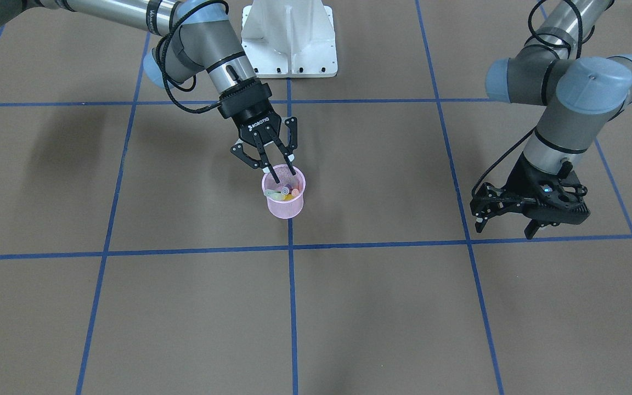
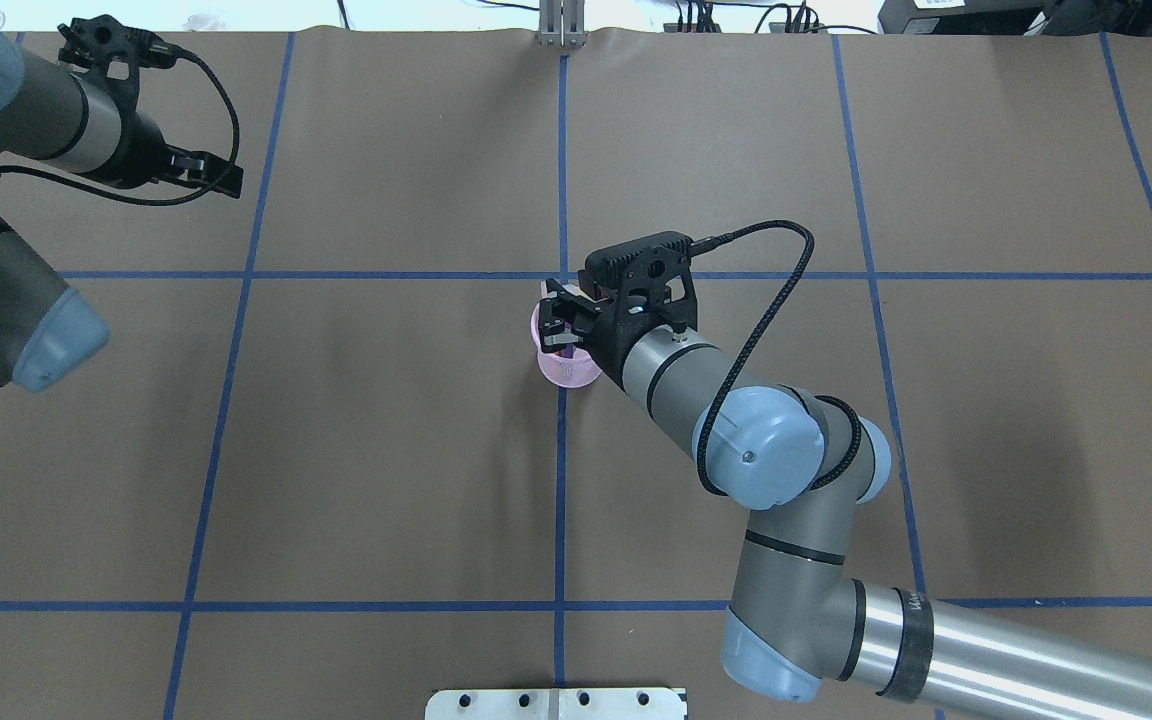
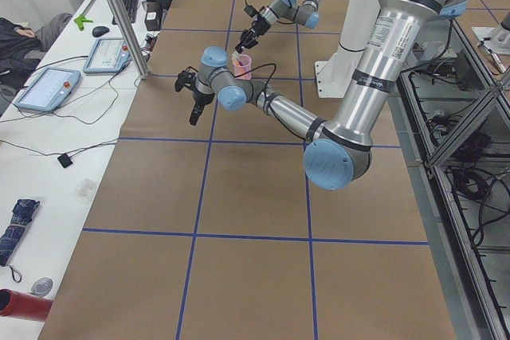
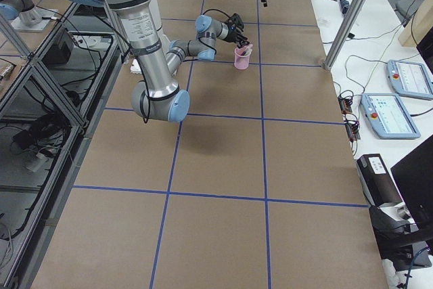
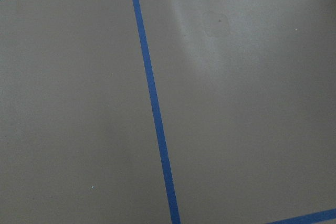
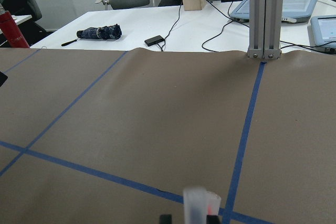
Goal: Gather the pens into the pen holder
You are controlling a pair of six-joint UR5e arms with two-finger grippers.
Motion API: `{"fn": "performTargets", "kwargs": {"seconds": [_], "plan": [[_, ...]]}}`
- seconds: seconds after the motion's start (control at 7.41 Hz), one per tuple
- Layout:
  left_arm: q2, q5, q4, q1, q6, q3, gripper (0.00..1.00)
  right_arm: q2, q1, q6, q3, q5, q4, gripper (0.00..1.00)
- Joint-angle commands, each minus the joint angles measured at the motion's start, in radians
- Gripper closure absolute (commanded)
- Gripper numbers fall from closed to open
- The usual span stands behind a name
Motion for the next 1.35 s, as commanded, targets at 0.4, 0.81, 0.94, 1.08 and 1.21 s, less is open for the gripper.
{"fn": "performTargets", "kwargs": {"seconds": [0.4,0.81,0.94,1.08,1.21], "plan": [[-0.008,-0.018,0.029,-0.046,0.082,0.003,0.0,0.027,0.058,0.061,0.101,0.093,-0.127,0.0],[-0.011,-0.13,0.23,-0.175,0.372,0.0,0.0,0.023,0.216,0.062,0.273,0.374,-0.633,0.0],[0.004,-0.147,0.25,-0.207,0.421,0.0,0.0,0.002,0.291,0.114,0.284,0.529,-0.792,0.0],[0.093,-0.138,0.233,-0.22,0.434,-0.009,0.0,-0.021,0.383,0.104,0.278,0.694,-0.936,0.0],[0.118,-0.12,0.186,-0.223,0.436,-0.003,0.0,-0.069,0.437,0.056,0.278,0.745,-0.935,0.0]]}}
